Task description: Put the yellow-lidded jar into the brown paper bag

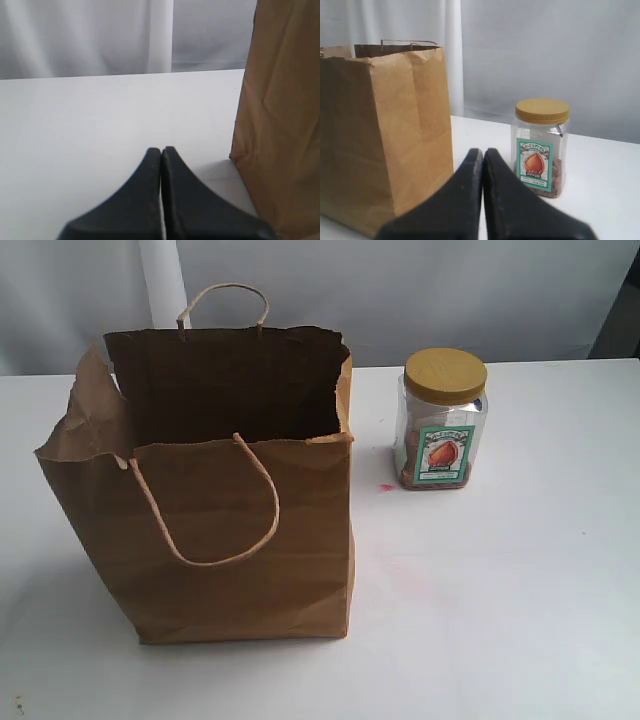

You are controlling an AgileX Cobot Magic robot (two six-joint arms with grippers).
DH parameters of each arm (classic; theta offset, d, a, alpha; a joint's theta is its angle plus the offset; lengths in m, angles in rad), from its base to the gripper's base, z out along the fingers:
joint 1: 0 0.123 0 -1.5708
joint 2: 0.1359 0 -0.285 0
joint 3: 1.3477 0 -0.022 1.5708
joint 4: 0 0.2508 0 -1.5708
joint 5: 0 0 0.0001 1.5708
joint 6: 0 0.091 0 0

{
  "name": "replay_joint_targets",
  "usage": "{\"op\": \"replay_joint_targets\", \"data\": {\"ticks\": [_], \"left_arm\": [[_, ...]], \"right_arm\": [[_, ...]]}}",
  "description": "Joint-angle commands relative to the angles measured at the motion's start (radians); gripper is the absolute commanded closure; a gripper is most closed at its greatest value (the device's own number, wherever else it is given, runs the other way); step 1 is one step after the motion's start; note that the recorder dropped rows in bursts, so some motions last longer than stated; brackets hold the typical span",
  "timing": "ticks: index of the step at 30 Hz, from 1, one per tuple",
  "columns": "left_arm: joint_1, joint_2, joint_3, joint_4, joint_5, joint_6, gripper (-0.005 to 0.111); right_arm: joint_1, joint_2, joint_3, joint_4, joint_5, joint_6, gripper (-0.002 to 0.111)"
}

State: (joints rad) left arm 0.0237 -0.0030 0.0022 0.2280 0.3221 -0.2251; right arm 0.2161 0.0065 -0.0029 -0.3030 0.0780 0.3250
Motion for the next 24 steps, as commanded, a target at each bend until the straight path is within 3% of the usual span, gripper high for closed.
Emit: {"op": "replay_joint_targets", "data": {"ticks": [1, 16, 23, 24], "left_arm": [[-0.003, 0.003, -0.002, -0.004, -0.004, -0.004, 0.106], [-0.003, 0.003, -0.002, -0.004, -0.004, -0.004, 0.106], [-0.003, 0.003, -0.002, -0.004, -0.004, -0.004, 0.106], [-0.003, 0.003, -0.002, -0.004, -0.004, -0.004, 0.106]], "right_arm": [[-0.007, -0.006, 0.003, 0.0, 0.0, -0.002, 0.108], [-0.007, -0.006, 0.003, 0.001, -0.072, 0.0, 0.108], [-0.007, -0.006, 0.003, 0.011, -0.227, 0.076, 0.108], [-0.007, -0.006, -0.001, 0.091, -0.236, 0.076, 0.108]]}}
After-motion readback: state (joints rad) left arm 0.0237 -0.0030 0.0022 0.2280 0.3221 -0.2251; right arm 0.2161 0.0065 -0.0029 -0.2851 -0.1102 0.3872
